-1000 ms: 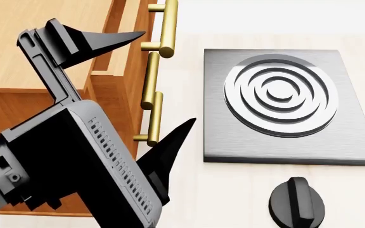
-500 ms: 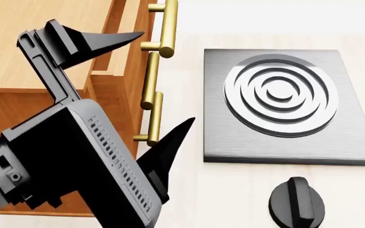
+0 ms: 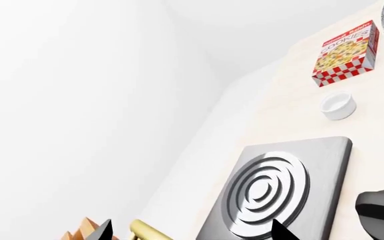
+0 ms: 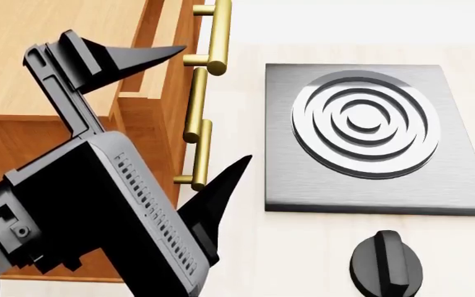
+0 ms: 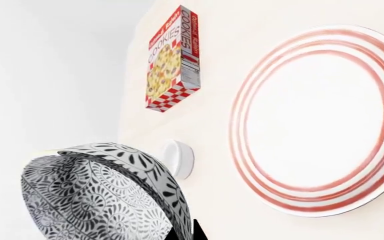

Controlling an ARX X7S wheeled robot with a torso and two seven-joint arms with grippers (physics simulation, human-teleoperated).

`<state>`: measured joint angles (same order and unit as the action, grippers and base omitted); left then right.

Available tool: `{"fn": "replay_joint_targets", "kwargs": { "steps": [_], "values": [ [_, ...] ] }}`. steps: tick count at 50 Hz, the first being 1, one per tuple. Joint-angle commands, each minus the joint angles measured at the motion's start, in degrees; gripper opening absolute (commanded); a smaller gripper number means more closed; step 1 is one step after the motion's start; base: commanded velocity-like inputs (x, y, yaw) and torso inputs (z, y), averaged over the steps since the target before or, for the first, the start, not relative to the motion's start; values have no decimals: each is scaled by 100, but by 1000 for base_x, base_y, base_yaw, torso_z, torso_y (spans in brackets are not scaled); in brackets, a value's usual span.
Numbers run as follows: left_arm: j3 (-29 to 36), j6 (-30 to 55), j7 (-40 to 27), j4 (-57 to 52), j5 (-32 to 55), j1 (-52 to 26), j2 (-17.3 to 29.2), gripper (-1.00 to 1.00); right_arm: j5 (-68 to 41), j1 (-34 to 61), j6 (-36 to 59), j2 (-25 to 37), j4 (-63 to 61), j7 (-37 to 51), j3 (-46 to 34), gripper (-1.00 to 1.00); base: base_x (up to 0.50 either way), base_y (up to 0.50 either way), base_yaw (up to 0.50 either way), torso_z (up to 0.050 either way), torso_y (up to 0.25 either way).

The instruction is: Pick the akita bowl on the wooden cabinet and place it on the plate.

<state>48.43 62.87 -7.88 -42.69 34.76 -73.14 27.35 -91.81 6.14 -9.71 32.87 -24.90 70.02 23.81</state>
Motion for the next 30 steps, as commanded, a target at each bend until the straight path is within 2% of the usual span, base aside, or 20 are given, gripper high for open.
{"fn": "replay_joint_targets", "kwargs": {
  "steps": [1, 30],
  "values": [
    [12, -38, -24, 15, 0, 34, 24, 100, 63, 214, 173, 213, 233, -89, -122, -100, 0, 0, 0, 10, 0],
    [41, -120, -45, 63, 6, 67, 75, 100, 126, 97, 109, 164, 830, -302, 8, -100, 0, 0, 0, 0, 0]
  ]
}}
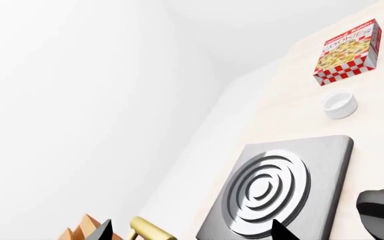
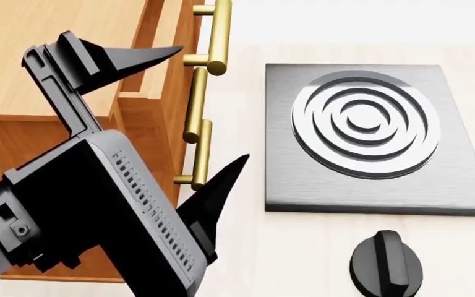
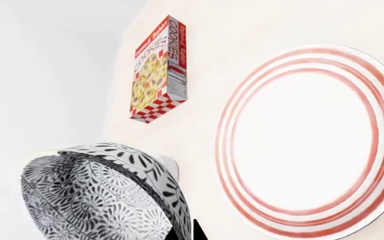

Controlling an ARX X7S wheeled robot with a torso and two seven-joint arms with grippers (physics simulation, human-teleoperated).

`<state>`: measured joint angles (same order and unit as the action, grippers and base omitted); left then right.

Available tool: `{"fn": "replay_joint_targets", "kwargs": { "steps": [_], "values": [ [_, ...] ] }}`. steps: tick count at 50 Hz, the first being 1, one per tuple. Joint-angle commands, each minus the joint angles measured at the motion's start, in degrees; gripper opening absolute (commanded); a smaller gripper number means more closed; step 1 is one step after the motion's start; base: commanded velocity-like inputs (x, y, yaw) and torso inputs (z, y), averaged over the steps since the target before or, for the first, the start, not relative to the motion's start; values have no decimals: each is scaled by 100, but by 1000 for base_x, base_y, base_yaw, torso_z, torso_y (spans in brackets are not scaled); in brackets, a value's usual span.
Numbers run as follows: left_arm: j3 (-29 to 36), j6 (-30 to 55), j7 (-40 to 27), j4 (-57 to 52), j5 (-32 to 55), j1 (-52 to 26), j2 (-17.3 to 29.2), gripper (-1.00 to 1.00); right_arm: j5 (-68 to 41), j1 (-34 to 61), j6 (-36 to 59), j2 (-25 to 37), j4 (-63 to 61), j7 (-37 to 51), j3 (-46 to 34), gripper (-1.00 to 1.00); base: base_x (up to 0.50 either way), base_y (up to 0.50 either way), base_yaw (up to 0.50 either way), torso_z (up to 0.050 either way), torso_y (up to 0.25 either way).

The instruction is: Pick the akita bowl on the wooden cabinet and place it on the plate.

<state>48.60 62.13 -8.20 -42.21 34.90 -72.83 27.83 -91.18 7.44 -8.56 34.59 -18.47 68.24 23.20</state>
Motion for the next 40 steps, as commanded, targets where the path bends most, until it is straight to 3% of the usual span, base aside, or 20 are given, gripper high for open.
{"fn": "replay_joint_targets", "kwargs": {
  "steps": [1, 40],
  "values": [
    [14, -50, -11, 24, -1, 39, 26, 100, 61, -35, -10, -15, 196, -133, 73, -100, 0, 0, 0, 0, 0],
    [174, -289, 8, 196, -104, 118, 64, 100, 69, 96, 61, -94, 1369, -608, -63, -100, 0, 0, 0, 0, 0]
  ]
}}
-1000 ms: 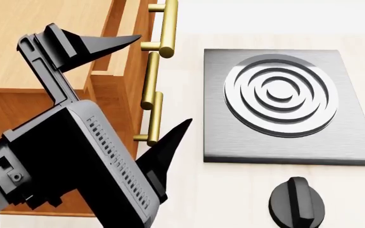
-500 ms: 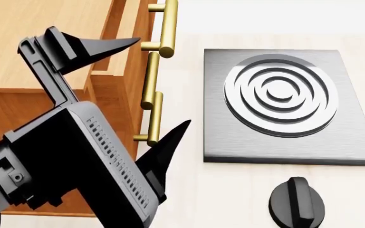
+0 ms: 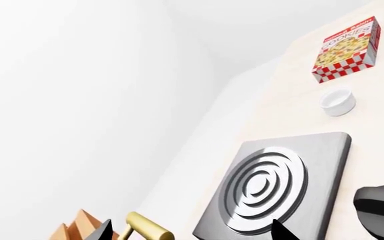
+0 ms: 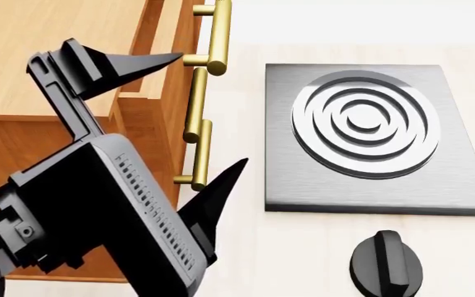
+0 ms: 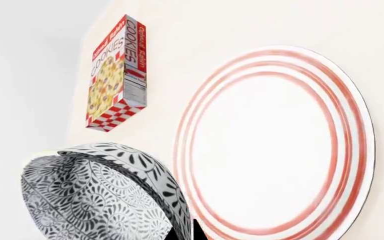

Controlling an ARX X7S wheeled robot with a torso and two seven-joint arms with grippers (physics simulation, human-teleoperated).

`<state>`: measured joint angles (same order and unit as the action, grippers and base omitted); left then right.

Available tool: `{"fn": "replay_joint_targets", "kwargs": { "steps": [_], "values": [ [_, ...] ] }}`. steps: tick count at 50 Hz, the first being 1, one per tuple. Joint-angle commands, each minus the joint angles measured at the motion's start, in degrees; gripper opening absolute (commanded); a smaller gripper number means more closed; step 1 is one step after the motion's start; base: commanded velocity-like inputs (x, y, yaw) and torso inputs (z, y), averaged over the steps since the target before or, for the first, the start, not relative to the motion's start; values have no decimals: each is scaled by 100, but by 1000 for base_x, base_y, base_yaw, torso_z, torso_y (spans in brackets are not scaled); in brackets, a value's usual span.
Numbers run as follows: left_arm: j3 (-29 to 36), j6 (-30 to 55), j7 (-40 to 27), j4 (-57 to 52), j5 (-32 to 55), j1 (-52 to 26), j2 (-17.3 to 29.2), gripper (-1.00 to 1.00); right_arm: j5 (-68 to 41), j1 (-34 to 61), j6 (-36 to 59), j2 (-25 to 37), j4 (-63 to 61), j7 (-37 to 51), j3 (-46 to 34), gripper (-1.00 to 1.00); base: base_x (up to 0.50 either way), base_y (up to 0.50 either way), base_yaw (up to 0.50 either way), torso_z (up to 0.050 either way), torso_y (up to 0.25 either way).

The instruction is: Pick the akita bowl on the wooden cabinet and place it on the plate.

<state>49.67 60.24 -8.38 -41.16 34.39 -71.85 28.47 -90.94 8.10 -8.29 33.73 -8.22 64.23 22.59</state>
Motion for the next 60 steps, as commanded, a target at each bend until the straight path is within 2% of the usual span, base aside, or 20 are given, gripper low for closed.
{"fn": "replay_joint_targets", "kwargs": {
  "steps": [1, 60],
  "values": [
    [75, -107, 31, 102, -59, 17, -2, 100, 44, 27, 29, -9, 356, -215, 5, -100, 0, 0, 0, 0, 0],
    [207, -363, 14, 260, -160, 166, 77, 100, -108, 150, -209, -225, 849, -428, 307, -100, 0, 0, 0, 0, 0]
  ]
}}
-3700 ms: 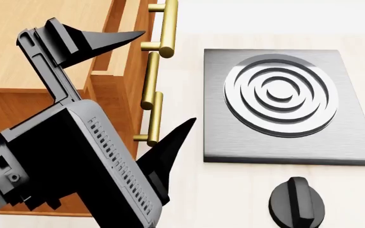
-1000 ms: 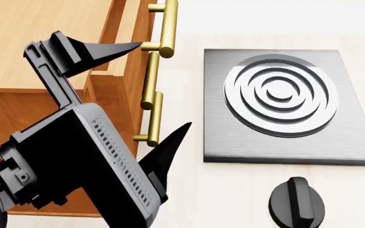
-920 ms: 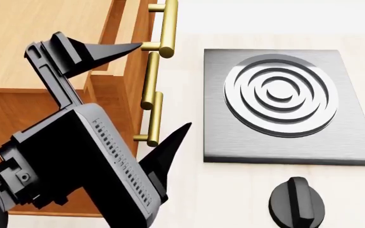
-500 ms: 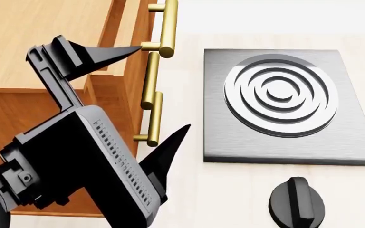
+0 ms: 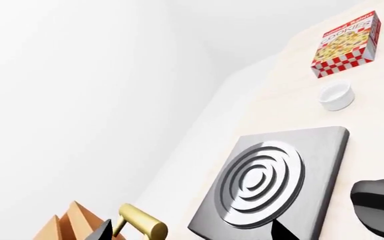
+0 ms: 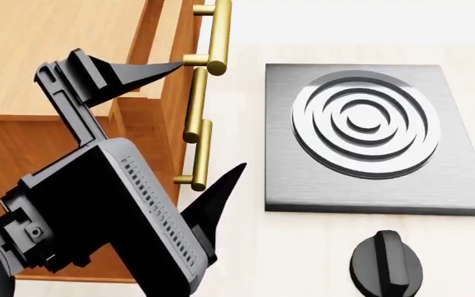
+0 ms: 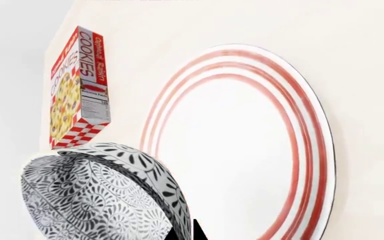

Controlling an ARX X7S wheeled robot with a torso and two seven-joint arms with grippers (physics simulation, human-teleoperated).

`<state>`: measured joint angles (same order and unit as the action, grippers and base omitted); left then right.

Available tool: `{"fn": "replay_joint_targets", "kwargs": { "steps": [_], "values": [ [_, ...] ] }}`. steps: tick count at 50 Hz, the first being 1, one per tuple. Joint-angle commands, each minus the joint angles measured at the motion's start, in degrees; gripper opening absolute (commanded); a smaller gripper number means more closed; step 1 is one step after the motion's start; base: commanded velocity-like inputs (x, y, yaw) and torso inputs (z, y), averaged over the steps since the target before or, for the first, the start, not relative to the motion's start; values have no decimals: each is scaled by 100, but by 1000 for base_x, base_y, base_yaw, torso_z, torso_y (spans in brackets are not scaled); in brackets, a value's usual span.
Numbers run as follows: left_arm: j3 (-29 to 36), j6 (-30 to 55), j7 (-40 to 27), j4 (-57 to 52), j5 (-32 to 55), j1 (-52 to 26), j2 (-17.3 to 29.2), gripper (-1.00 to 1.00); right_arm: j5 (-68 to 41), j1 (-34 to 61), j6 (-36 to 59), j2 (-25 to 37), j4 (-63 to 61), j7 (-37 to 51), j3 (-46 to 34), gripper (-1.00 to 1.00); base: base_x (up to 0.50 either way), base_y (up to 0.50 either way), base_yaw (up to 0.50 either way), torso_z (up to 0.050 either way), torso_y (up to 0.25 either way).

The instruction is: Pick the akita bowl on the wooden cabinet and place it on the plate.

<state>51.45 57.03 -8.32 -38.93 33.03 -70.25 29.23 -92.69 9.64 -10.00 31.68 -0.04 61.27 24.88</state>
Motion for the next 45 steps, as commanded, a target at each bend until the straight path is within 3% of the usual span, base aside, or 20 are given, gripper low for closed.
{"fn": "replay_joint_targets", "kwargs": {
  "steps": [1, 3, 4, 45],
  "values": [
    [32, -55, 7, 46, -27, 19, 3, 100, 75, -33, -50, -30, 27, -143, 93, -100, 0, 0, 0, 10, 0],
    [25, -54, 2, 44, -17, 30, 7, 100, 71, -69, -55, -37, -7, -173, 116, -100, 0, 0, 0, 0, 0],
    [40, -56, 0, 38, -31, 26, 12, 100, 68, -67, -53, -33, -7, -178, 118, 100, 0, 0, 0, 0, 0],
    [12, -92, -62, 25, 1, 87, 81, 100, 209, -229, -49, 50, -434, -76, 205, 100, 0, 0, 0, 0, 0]
  ]
}}
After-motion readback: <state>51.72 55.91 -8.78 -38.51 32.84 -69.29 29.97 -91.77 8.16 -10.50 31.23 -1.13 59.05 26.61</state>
